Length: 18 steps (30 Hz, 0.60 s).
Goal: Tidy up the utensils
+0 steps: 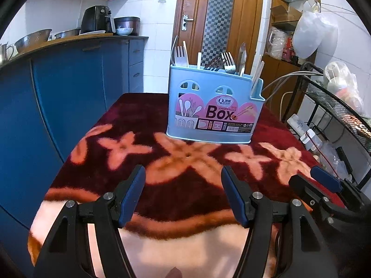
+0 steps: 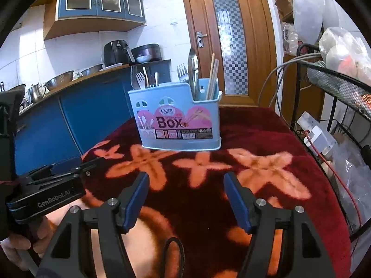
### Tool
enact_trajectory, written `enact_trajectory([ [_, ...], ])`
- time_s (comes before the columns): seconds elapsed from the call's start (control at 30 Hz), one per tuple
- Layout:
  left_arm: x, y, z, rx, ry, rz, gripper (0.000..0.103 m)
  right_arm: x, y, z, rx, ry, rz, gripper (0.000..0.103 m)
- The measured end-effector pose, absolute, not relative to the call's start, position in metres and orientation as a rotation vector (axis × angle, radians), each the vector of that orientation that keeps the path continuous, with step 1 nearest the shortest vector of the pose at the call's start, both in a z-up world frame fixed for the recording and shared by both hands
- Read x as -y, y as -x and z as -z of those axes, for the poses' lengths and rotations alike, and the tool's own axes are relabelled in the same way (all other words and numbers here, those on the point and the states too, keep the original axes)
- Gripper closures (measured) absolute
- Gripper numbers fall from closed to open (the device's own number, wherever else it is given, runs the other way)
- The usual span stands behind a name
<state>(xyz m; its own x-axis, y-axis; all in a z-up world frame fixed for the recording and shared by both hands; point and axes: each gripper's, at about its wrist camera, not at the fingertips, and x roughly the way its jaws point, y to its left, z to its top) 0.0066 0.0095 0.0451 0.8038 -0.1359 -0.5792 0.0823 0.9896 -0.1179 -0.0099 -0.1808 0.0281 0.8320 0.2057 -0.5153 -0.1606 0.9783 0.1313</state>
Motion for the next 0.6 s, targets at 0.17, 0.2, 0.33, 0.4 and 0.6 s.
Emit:
enact_trajectory([
  [0.17,-0.0077,-0.0087,-0.0425,-0.632,0.08,0.11,0.034,0.1832,0.0083,-0.0257,-0.562,-0.097,-0.187,0.034],
  [0.2,-0.0072,-0.0088,-0.0422,-0.633,0.077,0.109,0.034,0.1834,0.0085,-0.0255,-0.563,-0.098,-0.187,0.034],
  [0.33,-0.0061,-0.0089,-0.0416,-0.638,0.076,0.109,0.034,0.1836,0.0078,-0.0249,-0.565,-0.099,-0.186,0.034],
  [0.4,-0.0059,-0.009,-0.0416,-0.64,0.08,0.111,0.034,0.1837,0.0078,-0.0248,-0.564,-0.099,-0.187,0.034],
  [0.6,-0.0071,-0.009,-0.0424,-0.634,0.081,0.11,0.034,0.1841,0.0079,-0.0249,-0.565,-0.101,-0.186,0.034],
])
